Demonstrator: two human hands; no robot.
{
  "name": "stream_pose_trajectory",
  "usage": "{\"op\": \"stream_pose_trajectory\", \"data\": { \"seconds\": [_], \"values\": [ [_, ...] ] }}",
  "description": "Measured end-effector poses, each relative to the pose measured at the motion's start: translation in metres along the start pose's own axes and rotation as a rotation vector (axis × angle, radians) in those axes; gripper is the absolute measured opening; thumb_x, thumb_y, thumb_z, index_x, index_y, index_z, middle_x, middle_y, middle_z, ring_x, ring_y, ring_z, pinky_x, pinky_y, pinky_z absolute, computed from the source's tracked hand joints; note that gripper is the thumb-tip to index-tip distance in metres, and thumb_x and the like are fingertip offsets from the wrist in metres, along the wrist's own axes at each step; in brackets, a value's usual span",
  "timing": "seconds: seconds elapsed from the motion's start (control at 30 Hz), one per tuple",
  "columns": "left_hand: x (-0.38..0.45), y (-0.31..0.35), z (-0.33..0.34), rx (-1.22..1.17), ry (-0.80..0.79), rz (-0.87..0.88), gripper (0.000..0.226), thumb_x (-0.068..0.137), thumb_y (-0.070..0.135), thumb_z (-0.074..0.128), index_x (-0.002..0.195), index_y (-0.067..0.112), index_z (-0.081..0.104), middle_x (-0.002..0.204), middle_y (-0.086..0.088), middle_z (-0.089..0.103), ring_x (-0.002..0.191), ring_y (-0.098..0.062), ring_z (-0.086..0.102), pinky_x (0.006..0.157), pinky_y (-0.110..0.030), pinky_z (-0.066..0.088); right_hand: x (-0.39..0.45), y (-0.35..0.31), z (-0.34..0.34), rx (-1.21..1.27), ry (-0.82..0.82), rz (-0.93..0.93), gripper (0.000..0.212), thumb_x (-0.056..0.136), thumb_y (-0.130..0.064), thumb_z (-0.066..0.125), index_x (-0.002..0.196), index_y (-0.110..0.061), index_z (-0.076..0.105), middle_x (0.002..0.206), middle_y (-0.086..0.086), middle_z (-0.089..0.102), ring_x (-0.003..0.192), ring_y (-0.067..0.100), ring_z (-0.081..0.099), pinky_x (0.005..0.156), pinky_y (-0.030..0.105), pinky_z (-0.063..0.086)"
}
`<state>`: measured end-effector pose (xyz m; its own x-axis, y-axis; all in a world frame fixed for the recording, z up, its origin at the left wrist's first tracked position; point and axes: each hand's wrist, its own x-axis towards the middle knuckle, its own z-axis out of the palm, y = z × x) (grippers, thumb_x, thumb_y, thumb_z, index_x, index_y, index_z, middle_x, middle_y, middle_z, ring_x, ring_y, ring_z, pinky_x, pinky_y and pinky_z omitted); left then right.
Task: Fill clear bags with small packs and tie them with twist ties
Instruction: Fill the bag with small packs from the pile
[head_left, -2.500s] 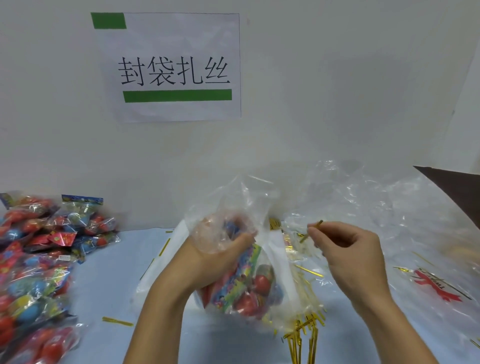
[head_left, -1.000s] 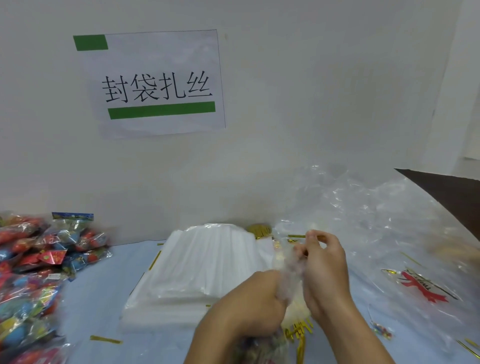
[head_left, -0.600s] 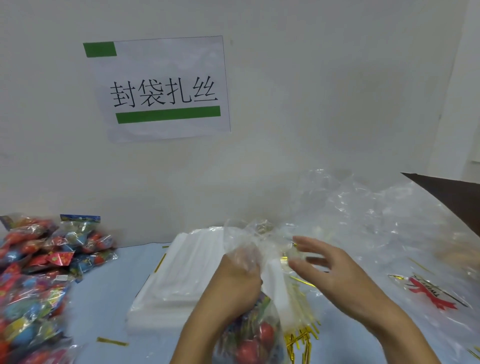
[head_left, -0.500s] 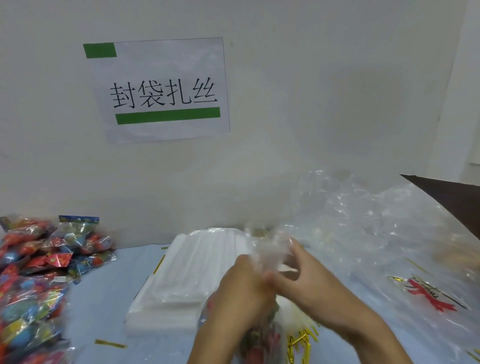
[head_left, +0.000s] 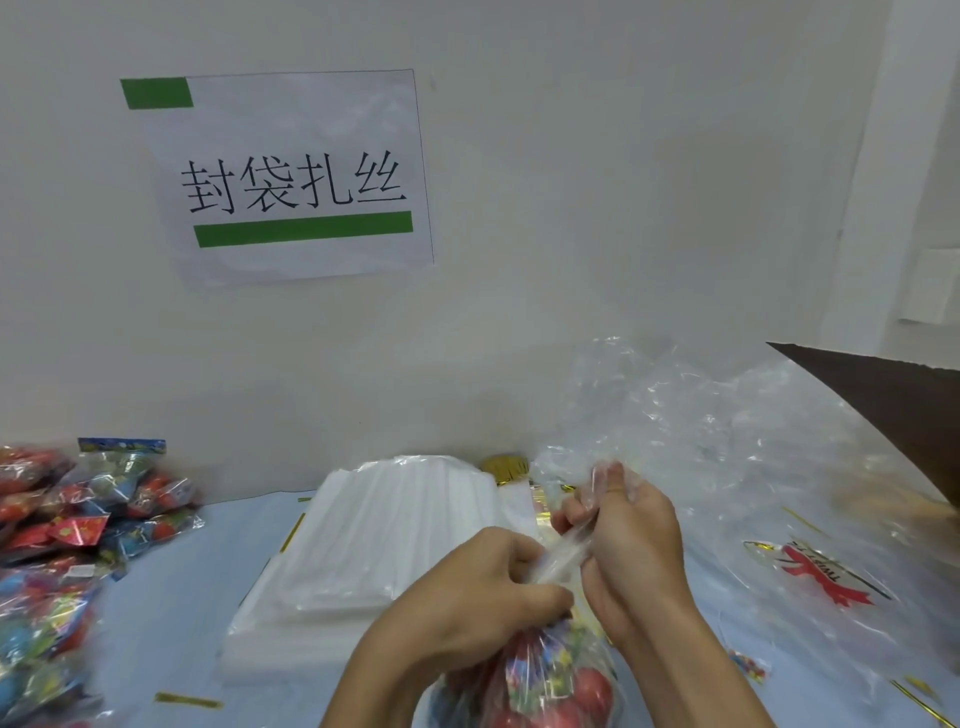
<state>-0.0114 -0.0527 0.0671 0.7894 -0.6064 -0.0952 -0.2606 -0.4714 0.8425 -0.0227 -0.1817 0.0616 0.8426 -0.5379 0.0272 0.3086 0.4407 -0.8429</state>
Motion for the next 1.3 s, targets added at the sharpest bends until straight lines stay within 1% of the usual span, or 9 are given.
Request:
{"op": "stream_pose_trajectory", "data": {
  "seconds": [0.13,0.2,0.3,0.4,0.73,0.9,1.03,1.2,1.3],
  "values": [
    [-0.002,-0.001,-0.008,-0.051,0.036,0.068,0.026,0.102,0.032,0.051,0.085,0.021,0.067,0.076,0.000,0.063,0.068,-0.019,0.057,0.069,-0.030,0.044,-0.003,-0.012,-0.006,0.144,-0.239,0.036,0.011,0.097,-0.005,0.052,0.086,-0.008,0.055,0.065,0.003,0.050,0.061,0.016,0.051,0.066,0.029,0.044],
    [-0.002,-0.006,-0.015,-0.042,0.185,0.064,0.027,0.105,0.029,0.044,0.094,0.020,0.067,0.086,0.006,0.070,0.080,-0.010,0.065,0.077,-0.019,0.048,-0.004,-0.017,-0.013,0.047,-0.399,0.101,0.040,0.072,-0.023,0.072,0.108,-0.010,0.062,0.091,0.004,0.067,0.086,0.020,0.064,0.082,0.034,0.046],
    [-0.004,-0.009,-0.024,-0.108,0.374,0.043,0.031,0.106,0.031,0.039,0.095,0.019,0.066,0.088,0.008,0.071,0.080,-0.003,0.065,0.077,-0.014,0.048,-0.014,-0.010,-0.013,-0.363,-0.603,0.112,0.060,0.069,-0.055,0.074,0.126,-0.043,0.062,0.121,-0.018,0.070,0.114,0.005,0.066,0.104,0.034,0.043],
    [-0.003,-0.012,-0.026,-0.369,0.376,0.042,0.022,0.104,0.031,0.048,0.101,0.017,0.065,0.093,-0.014,0.070,0.085,-0.022,0.070,0.081,-0.037,0.054,-0.026,0.002,0.002,-0.714,-0.824,-0.023,0.034,0.084,-0.062,0.064,0.116,-0.059,0.052,0.111,-0.049,0.059,0.106,-0.023,0.056,0.092,0.003,0.043],
    [-0.006,-0.004,-0.016,-0.747,0.057,0.061,0.024,0.100,0.021,0.054,0.118,0.017,0.069,0.114,-0.006,0.073,0.107,-0.019,0.070,0.082,-0.025,0.056,-0.015,-0.012,-0.009,-0.959,-0.829,-0.169,0.053,0.064,-0.061,0.078,0.113,-0.058,0.057,0.115,-0.040,0.063,0.108,-0.017,0.059,0.088,0.003,0.044],
    [-0.009,0.006,-0.014,-0.151,0.107,0.085,0.022,0.102,0.044,0.045,0.109,0.052,0.065,0.151,0.007,0.039,0.127,0.001,0.051,0.101,-0.019,0.043,-0.018,-0.004,-0.008,-0.910,-0.809,-0.126,0.026,0.072,-0.030,0.070,0.095,-0.040,0.070,0.088,-0.016,0.075,0.082,-0.002,0.070,0.070,0.015,0.051],
    [-0.008,0.012,-0.013,0.413,0.246,0.159,0.034,0.106,0.032,0.033,0.125,0.058,0.043,0.154,0.032,0.008,0.149,-0.006,-0.001,0.120,-0.050,0.013,-0.017,0.010,-0.004,-0.969,-0.686,-0.193,0.019,0.066,-0.036,0.055,0.078,-0.029,0.068,0.076,-0.012,0.072,0.072,0.002,0.063,0.067,0.025,0.052],
    [0.001,0.014,-0.005,0.499,0.299,0.310,0.048,0.096,0.006,0.037,0.135,0.032,0.048,0.153,0.027,0.022,0.143,0.003,0.009,0.117,-0.030,0.012,-0.016,0.012,-0.004,-1.197,-0.654,-0.313,0.047,0.072,-0.050,0.034,0.101,-0.028,0.064,0.078,-0.026,0.057,0.082,-0.007,0.058,0.071,0.011,0.045],
    [0.002,0.016,-0.002,0.228,0.258,0.337,0.038,0.102,0.010,0.036,0.128,0.030,0.055,0.127,0.015,0.055,0.124,-0.004,0.046,0.109,-0.034,0.038,-0.012,0.013,-0.004,-1.078,-0.652,-0.275,0.031,0.088,-0.024,0.051,0.103,-0.004,0.069,0.093,0.007,0.074,0.100,0.018,0.069,0.085,0.037,0.055]
  ]
}}
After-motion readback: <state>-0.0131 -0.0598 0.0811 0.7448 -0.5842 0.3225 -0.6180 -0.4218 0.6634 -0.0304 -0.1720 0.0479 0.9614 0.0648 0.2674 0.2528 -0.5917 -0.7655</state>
